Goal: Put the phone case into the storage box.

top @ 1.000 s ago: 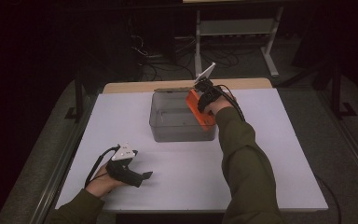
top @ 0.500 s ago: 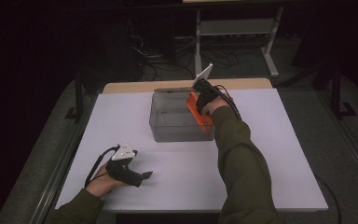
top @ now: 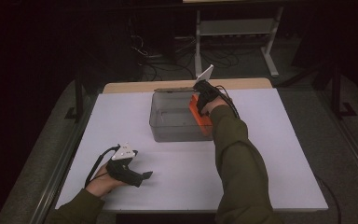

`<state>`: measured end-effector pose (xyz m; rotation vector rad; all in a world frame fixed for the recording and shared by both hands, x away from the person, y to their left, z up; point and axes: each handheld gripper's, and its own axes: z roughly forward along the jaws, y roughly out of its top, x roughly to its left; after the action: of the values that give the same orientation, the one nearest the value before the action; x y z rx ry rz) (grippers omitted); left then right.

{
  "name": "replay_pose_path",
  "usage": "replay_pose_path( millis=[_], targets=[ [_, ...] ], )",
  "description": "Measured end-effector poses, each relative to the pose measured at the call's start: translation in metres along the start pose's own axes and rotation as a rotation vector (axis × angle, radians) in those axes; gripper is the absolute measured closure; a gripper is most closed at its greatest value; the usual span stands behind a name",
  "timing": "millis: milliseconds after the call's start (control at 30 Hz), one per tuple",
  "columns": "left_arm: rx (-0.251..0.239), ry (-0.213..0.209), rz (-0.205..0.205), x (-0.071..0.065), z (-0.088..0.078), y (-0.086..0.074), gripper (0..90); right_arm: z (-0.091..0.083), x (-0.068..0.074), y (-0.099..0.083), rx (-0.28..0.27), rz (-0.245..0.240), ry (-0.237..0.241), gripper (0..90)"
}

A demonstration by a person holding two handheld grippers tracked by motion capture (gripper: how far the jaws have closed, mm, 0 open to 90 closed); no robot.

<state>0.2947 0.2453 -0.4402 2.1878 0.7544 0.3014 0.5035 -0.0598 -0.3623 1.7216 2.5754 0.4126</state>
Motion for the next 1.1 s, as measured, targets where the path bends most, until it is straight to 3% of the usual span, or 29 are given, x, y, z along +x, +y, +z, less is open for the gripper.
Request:
replay_pose_path(
  millis=[233,467,800,1100],
  targets=[
    [0.001,-0.001,-0.001,-0.0001,0.0001,0.0000,0.0,0.0034,-0.0002,0.0010,0.015,0.030,-0.001,78.6],
    [0.003,-0.002,0.001,0.0000,0.0004,0.0001,0.0,0.0047,-0.0035,0.0008,0.030,0.111,-0.003,78.6],
    [0.003,-0.002,-0.001,0.0000,0.0005,0.0001,0.0,0.0063,-0.0052,0.0004,0.049,0.182,-0.013,78.6],
    [0.005,-0.001,0.001,0.0001,0.0006,0.0001,0.0,0.0077,-0.0039,0.0002,0.057,0.212,-0.042,78.5]
  ],
)
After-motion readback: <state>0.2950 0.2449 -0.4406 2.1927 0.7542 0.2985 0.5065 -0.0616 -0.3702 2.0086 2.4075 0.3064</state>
